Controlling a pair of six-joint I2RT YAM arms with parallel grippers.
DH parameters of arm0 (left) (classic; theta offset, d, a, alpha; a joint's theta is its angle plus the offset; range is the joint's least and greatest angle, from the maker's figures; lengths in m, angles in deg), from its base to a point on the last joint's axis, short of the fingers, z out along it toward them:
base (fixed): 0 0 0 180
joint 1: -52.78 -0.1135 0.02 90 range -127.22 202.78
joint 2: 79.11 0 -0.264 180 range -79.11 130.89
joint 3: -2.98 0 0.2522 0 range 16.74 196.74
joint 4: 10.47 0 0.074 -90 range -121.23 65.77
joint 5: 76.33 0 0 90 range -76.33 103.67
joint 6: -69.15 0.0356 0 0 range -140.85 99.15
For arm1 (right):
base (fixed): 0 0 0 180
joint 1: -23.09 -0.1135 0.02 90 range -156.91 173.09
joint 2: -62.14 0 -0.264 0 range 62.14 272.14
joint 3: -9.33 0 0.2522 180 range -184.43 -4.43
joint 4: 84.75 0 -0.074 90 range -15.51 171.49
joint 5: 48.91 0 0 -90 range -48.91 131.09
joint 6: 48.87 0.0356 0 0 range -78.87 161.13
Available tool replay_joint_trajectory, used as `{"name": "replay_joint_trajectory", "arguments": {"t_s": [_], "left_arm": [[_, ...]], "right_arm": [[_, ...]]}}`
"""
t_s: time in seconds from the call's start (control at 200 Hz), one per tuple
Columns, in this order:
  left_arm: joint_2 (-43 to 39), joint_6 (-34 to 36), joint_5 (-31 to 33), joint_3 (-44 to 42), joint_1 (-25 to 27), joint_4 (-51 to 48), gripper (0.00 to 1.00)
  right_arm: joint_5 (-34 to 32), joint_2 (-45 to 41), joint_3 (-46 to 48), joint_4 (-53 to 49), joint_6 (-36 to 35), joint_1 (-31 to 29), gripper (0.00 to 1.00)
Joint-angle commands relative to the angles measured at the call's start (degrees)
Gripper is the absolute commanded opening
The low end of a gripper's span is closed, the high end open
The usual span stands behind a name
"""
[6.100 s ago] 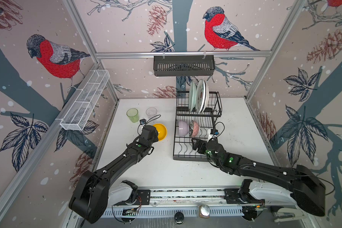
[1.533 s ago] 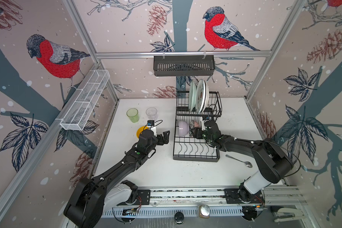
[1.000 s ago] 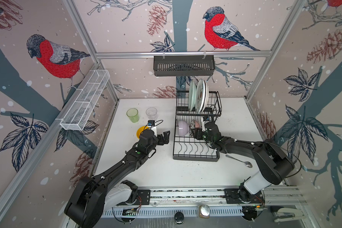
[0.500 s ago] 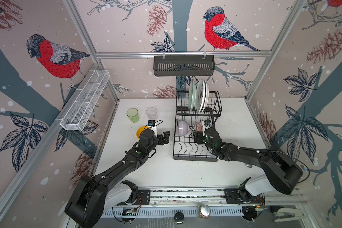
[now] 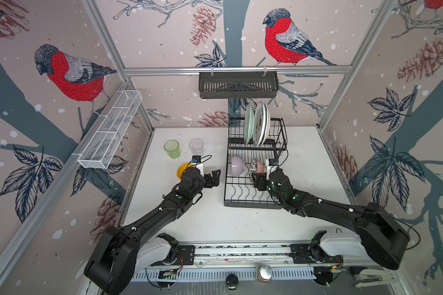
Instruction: Unload the mixed dishes from the dish rack
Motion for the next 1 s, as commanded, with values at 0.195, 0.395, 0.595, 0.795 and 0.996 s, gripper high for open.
{"name": "replay_joint_trajectory", "arguments": {"t_s": [0.195,0.395,0.595,0.795,0.996], "left_arm": [[-0.06,-1.01,-3.98,0.79,1.4,1.6,0.94],[-1.32,-3.0,-5.84,2.12,5.65,2.2,0.93],[-0.97,-3.77,-6.57,5.41,10.49,1.53,0.93],[2.97,-4.51,-9.08,8.59,12.13,0.37,0.93],[7.74,-6.59,-11.95,11.86,13.2,0.55,0.93]], "right_arm": [[2.81,-10.87,4.97,1.0,3.9,-0.55,0.58],[6.83,-18.62,7.51,-0.03,5.9,-0.55,0.59],[11.38,-23.66,8.66,0.4,7.14,-0.59,0.61],[16.4,-27.2,11.26,5.0,9.23,-0.81,0.61],[19.03,-30.26,13.7,7.81,10.87,-0.82,0.61]]}}
